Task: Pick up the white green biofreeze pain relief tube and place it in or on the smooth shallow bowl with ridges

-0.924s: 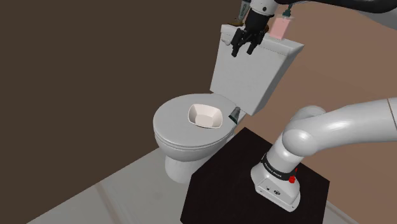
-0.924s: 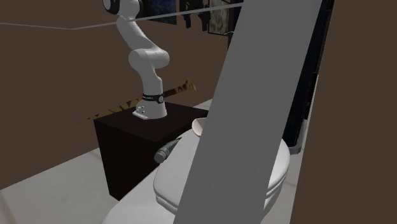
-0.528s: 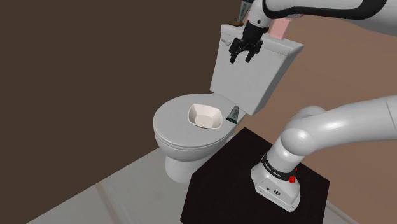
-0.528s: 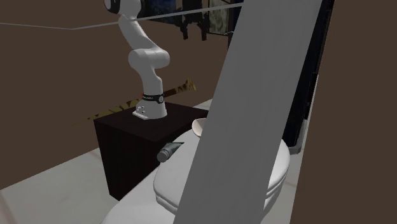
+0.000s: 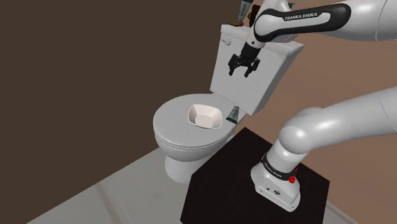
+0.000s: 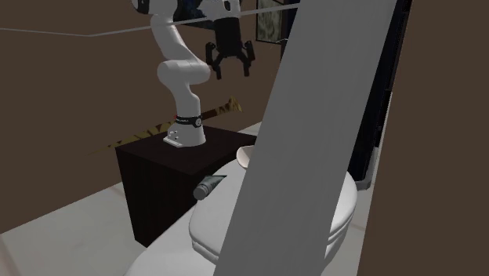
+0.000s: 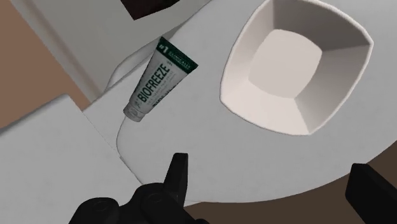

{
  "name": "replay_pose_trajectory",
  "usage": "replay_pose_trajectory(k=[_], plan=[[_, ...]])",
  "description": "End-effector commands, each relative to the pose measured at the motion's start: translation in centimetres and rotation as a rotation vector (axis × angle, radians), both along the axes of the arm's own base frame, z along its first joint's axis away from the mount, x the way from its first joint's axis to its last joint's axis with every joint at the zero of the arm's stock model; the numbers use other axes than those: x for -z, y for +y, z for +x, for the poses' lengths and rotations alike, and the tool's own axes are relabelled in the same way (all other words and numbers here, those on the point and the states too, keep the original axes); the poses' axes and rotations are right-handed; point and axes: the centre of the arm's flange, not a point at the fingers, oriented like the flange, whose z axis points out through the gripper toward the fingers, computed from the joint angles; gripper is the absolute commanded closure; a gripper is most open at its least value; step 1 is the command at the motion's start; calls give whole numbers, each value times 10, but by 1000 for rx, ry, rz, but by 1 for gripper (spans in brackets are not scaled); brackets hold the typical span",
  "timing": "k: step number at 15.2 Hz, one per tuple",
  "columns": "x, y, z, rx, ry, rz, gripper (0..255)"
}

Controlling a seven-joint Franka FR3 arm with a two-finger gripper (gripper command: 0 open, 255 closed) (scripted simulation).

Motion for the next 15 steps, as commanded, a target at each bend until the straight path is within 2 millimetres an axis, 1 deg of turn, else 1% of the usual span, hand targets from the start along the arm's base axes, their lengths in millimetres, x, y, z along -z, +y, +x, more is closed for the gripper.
replay_pose_trajectory(k=[1,8,15], plan=[[19,-15,1,58,-4,21,0],[99,-69,-3,255,-11,96,0],[183,-115,-15,453,-18,171,0]])
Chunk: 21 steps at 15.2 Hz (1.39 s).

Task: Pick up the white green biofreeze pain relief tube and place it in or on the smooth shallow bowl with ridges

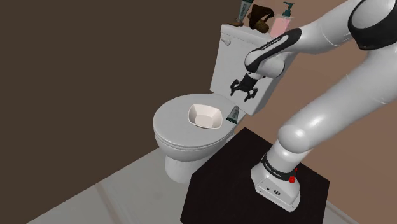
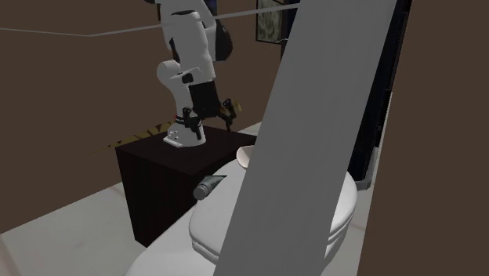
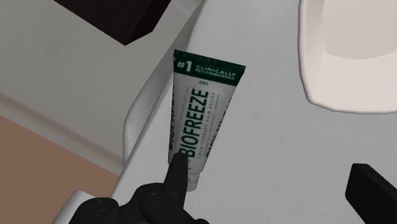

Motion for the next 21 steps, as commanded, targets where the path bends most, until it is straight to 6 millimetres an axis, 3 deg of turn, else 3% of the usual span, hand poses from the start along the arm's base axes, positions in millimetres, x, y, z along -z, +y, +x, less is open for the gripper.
replay_pose_trajectory(k=[1,8,15,21], plan=[[25,-14,-3,61,-2,19,0],[110,-48,-24,253,-9,92,0],[146,-43,-16,253,-9,92,0],[149,-43,-16,253,-9,92,0]])
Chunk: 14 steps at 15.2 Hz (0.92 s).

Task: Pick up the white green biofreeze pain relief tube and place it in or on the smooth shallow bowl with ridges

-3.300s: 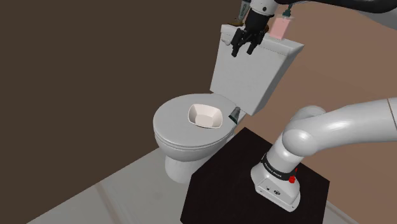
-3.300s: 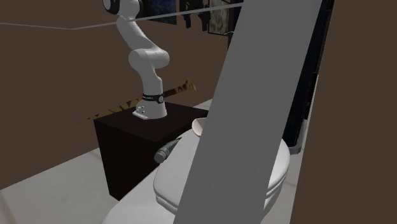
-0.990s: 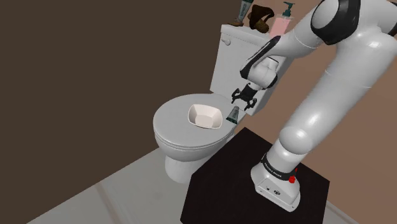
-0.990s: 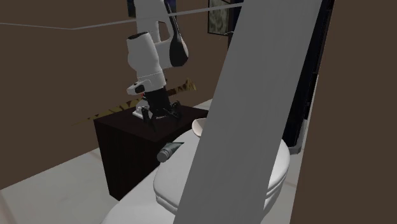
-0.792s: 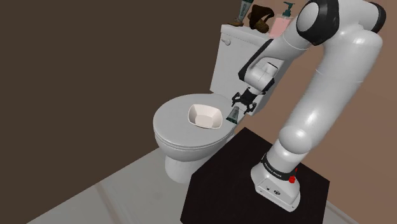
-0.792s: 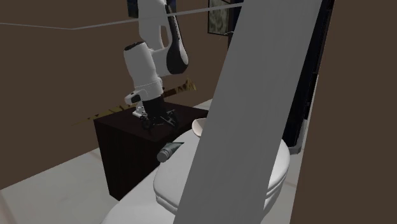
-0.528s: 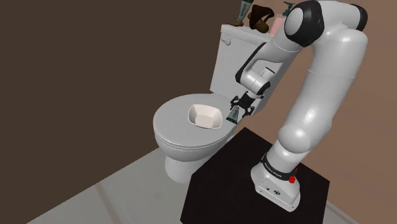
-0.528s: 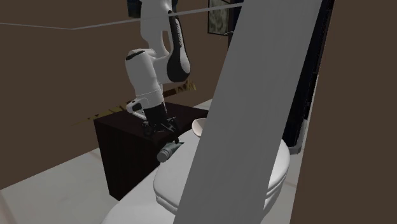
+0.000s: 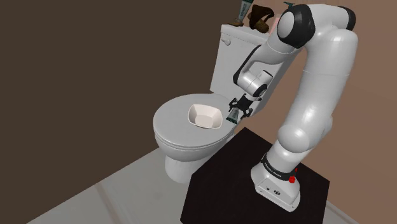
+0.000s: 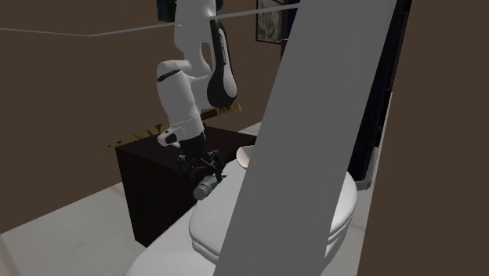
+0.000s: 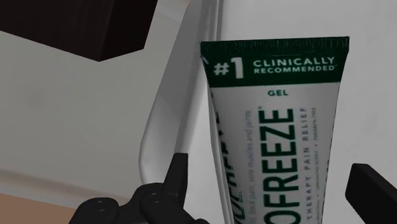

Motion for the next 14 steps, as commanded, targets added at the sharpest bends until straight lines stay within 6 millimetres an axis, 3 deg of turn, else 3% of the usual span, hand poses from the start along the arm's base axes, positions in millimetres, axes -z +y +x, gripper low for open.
replay_pose_trajectory(k=[1,2,3,12,14], plan=[[0,0,0,0,0,0,0],[0,0,0,0,0,0,0],[0,0,0,0,0,0,255],[0,0,0,0,0,0,255],[-10,0,0,0,0,0,255]])
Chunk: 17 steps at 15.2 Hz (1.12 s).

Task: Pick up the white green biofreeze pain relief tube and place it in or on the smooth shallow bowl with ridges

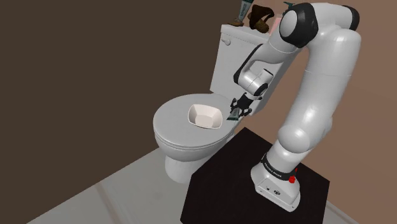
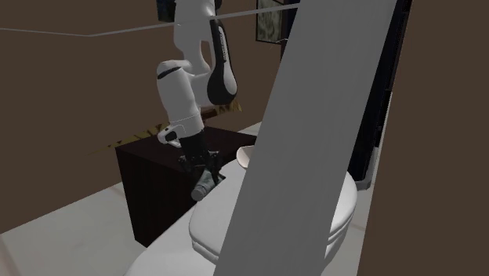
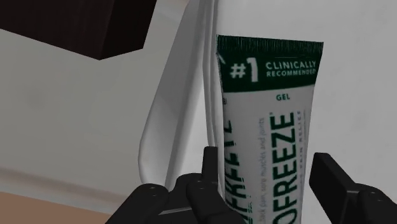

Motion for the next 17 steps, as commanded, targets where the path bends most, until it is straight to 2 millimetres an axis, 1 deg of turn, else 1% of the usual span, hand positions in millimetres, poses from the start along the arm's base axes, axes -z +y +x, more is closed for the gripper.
replay_pose_trajectory(k=[1,17], plan=[[-8,0,-1,0,2,0,255],[-93,0,-1,0,2,0,255]])
